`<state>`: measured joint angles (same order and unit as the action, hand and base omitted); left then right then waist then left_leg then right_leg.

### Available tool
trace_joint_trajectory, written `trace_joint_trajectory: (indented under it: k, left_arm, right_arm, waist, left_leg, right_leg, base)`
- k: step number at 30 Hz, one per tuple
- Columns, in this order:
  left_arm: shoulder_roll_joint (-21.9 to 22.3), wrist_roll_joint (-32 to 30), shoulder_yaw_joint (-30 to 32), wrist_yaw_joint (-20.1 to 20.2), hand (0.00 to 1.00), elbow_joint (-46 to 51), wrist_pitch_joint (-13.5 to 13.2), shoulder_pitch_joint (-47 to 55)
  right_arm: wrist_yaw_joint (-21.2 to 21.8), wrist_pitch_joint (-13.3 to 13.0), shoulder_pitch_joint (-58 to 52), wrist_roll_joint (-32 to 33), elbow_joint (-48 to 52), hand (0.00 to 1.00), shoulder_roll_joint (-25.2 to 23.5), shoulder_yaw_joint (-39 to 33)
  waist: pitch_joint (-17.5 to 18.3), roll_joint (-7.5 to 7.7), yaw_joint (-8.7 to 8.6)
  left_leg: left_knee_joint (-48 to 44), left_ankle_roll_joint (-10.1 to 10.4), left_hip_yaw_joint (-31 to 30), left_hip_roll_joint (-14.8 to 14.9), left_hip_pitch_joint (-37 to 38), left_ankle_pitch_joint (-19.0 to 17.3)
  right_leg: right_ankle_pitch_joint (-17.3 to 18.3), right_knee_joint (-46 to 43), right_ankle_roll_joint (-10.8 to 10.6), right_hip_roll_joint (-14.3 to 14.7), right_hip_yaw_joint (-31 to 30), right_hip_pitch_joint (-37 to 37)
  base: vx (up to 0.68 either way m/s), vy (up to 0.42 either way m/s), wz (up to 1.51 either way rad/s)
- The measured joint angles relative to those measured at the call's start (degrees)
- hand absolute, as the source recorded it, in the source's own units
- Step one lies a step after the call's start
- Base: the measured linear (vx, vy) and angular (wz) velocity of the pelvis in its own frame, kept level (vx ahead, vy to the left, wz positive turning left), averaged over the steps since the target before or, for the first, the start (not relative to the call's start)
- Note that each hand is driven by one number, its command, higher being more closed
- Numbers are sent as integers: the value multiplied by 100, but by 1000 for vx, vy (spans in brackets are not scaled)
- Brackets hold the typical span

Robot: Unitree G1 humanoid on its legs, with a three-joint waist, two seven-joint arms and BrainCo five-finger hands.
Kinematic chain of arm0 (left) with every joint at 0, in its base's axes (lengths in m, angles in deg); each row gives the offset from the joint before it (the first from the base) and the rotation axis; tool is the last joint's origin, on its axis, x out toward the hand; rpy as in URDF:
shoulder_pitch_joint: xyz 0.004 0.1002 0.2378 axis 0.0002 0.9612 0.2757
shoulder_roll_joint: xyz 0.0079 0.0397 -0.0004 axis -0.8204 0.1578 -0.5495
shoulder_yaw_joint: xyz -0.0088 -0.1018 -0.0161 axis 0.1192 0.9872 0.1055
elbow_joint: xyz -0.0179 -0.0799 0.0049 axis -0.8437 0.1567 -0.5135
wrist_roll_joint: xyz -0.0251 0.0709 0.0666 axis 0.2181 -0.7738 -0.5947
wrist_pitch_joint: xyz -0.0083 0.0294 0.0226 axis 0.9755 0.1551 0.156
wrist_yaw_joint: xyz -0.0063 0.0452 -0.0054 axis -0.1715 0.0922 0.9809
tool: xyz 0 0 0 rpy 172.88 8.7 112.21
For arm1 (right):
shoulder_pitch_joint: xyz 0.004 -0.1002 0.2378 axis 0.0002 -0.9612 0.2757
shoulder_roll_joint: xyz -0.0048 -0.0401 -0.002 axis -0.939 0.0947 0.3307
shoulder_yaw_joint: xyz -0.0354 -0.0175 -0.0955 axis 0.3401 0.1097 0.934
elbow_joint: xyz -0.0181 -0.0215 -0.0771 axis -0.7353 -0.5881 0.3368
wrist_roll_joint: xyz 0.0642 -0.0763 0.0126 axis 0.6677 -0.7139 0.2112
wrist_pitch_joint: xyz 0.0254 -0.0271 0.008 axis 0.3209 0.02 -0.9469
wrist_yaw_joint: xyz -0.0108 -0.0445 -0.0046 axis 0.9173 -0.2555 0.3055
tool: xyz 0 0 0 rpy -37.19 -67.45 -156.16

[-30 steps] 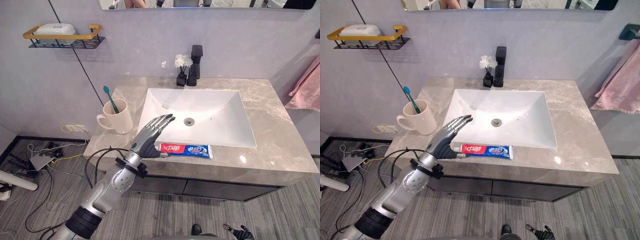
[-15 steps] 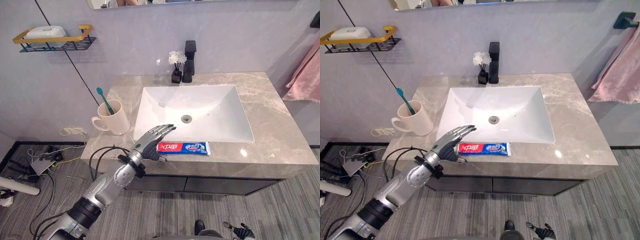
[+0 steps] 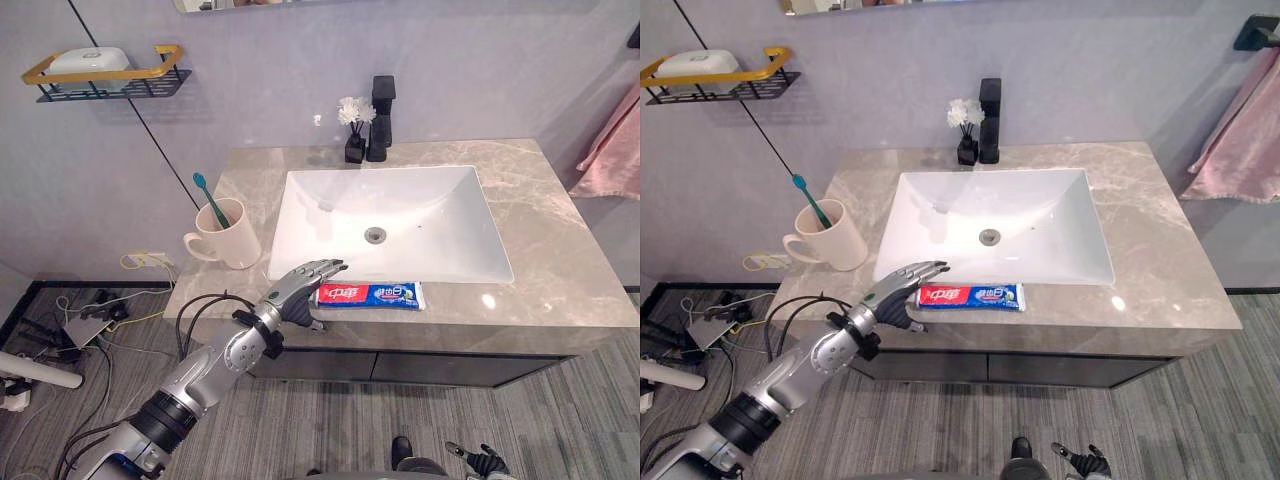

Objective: Organize washtable

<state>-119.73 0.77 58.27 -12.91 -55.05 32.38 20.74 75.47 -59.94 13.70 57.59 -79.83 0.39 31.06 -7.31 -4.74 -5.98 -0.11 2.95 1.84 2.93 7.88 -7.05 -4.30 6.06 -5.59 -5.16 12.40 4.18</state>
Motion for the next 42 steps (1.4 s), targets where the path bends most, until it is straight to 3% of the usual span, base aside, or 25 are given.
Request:
trace_joint_trajectory:
  k: [12,23,36,42]
  left_arm:
    - [-365,361,-157,342,0,-111,-9,-335]
    - [-500,764,-167,535,0,-112,-21,-480]
    - [-888,2076,-165,866,0,-94,101,-579]
    - [-990,2248,-164,868,0,-91,104,-579]
  right_arm:
    - [150,6,25,-49,0,0,82,4]
    - [176,104,32,-75,5,0,90,12]
    - [296,116,24,-227,15,0,91,17]
    - [302,116,25,-268,16,0,91,24]
  waist:
    - [-26,-38,-111]
    - [-136,-88,-109]
    - [-138,-104,-111]
    - [-138,-106,-109]
  left_leg:
    - [5,1,23,1,1,-1]
    - [13,1,56,7,-2,-1]
    - [14,1,63,7,-2,-1]
    - [14,1,64,7,-1,-1]
  right_leg:
    - [-1,1,0,2,-9,-12]
    - [-9,1,10,9,-26,-34]
    - [-9,1,10,8,-25,-38]
    - [-10,1,10,8,-25,-37]
  base:
    - [0,0,0]
    - [0,0,-1]
    - [0,0,0]
    - [0,0,0]
